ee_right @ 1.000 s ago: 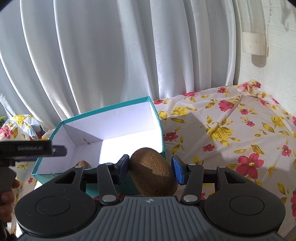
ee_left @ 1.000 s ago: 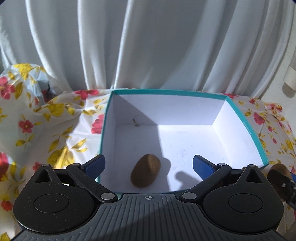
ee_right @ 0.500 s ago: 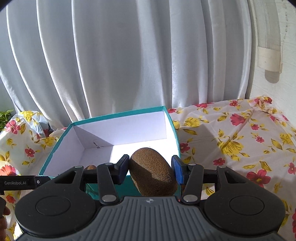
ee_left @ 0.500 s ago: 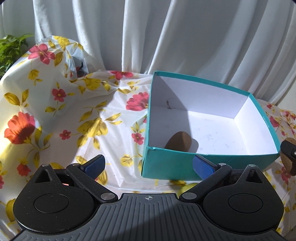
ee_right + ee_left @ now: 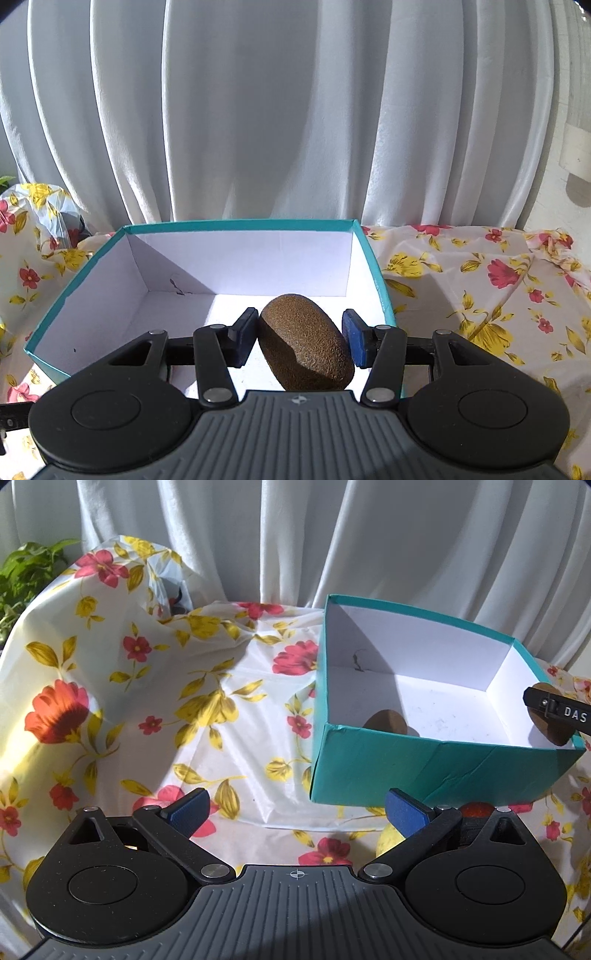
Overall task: Organize fruits
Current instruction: 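Carry the second kiwi into the teal box and open the right tool, then withdraw both tools from the box back toward the fruit pile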
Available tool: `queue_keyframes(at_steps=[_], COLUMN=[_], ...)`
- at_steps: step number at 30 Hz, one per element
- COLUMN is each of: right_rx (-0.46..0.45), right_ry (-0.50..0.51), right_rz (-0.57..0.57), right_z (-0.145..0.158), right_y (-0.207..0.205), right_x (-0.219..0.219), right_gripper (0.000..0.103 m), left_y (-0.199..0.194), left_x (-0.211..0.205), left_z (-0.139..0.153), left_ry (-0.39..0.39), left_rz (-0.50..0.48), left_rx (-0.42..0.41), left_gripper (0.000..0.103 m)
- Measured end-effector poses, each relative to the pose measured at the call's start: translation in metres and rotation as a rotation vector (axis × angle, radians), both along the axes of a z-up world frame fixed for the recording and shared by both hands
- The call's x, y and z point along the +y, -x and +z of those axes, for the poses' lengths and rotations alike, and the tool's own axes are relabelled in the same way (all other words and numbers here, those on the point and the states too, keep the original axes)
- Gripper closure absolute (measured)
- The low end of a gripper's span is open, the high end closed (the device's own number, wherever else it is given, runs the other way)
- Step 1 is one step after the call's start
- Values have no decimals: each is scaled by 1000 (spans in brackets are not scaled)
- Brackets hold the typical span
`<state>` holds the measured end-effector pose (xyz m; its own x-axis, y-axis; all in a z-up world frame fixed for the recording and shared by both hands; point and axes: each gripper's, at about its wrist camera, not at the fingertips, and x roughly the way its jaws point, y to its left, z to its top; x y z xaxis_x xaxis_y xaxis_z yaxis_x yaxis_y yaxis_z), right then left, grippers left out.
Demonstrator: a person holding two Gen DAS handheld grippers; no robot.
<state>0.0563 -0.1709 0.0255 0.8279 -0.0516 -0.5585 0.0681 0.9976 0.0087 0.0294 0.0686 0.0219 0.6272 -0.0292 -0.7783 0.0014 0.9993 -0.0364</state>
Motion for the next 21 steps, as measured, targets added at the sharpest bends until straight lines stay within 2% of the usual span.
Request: queue_keyframes(at_steps=[7,13,19,20,21], right_rx=[76,77,72,56,41], right_ry=[37,89,67,63,58], right_rz=[-3,-9,-4,-5,-5], right_z=[-24,-26,-22,-18,-14], right_y=[-20,-23,-22,-18,-14], right_x=[5,9,5,5,5], right_gripper=[53,54,54,53,46], left_y=[6,6,7,7,8], left_x=[-1,-2,-3,-4,-6], left_z=[-2,-7,-9,-9,-10], left_ry=[-48,-55,-52,-51,-50], left_rz=[-15,-26,-44,-52,-60], left_rx=[-14,8,15,13,12], left_gripper=[0,0,0,0,0])
